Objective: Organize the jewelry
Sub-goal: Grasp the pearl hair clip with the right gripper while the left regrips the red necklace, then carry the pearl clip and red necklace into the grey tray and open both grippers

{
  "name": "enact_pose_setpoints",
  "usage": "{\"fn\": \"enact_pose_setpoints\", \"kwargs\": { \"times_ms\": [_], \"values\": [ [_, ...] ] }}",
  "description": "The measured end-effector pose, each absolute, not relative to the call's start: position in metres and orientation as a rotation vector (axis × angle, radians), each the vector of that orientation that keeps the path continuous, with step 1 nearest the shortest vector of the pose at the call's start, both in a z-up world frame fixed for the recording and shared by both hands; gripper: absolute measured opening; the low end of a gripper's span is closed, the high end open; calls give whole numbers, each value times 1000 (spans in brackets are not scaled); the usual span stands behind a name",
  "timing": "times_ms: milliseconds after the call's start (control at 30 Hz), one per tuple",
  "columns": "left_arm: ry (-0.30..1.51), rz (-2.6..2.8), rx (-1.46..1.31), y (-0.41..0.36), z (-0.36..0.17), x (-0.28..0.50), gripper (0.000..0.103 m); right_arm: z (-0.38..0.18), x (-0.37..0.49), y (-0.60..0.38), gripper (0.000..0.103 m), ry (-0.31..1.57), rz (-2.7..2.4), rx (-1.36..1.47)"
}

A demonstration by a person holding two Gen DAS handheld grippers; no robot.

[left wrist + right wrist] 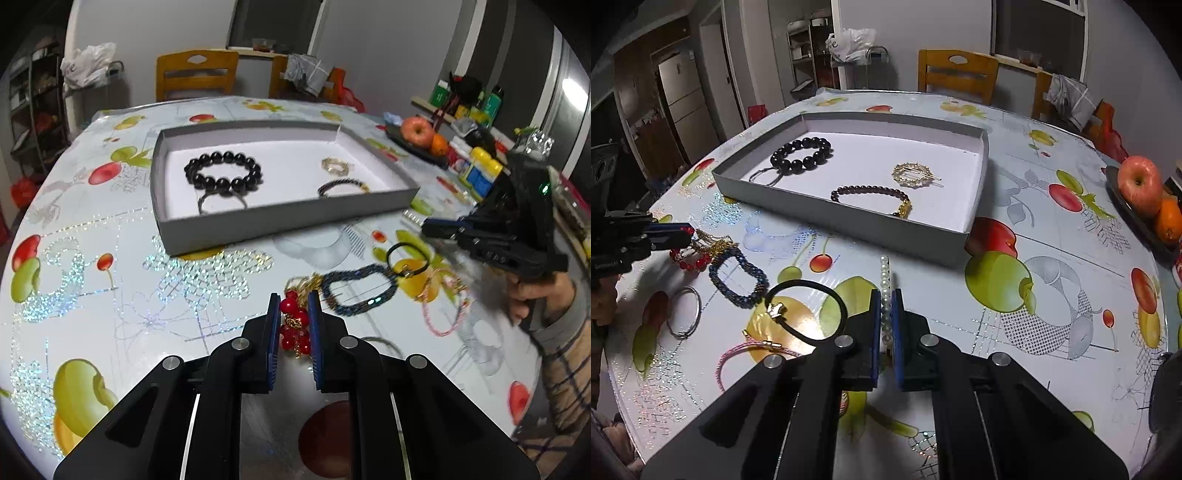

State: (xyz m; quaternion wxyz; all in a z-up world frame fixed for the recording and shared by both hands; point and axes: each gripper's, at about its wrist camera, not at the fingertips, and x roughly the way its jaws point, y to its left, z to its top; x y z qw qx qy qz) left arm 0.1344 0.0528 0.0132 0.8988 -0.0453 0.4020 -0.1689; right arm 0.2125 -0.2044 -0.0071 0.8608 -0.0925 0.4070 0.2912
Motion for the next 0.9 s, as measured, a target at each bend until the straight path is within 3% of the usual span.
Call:
{"fn": "enact_pose_setpoints", "kwargs": {
  "times_ms": [500,900],
  "values": [
    [741,-344,-48,67,85,140,16,58,193,-191,6,749,679,-228],
    [663,-360,10,43,125,179,16,82,235,-177,6,711,664,-165]
  ]
}}
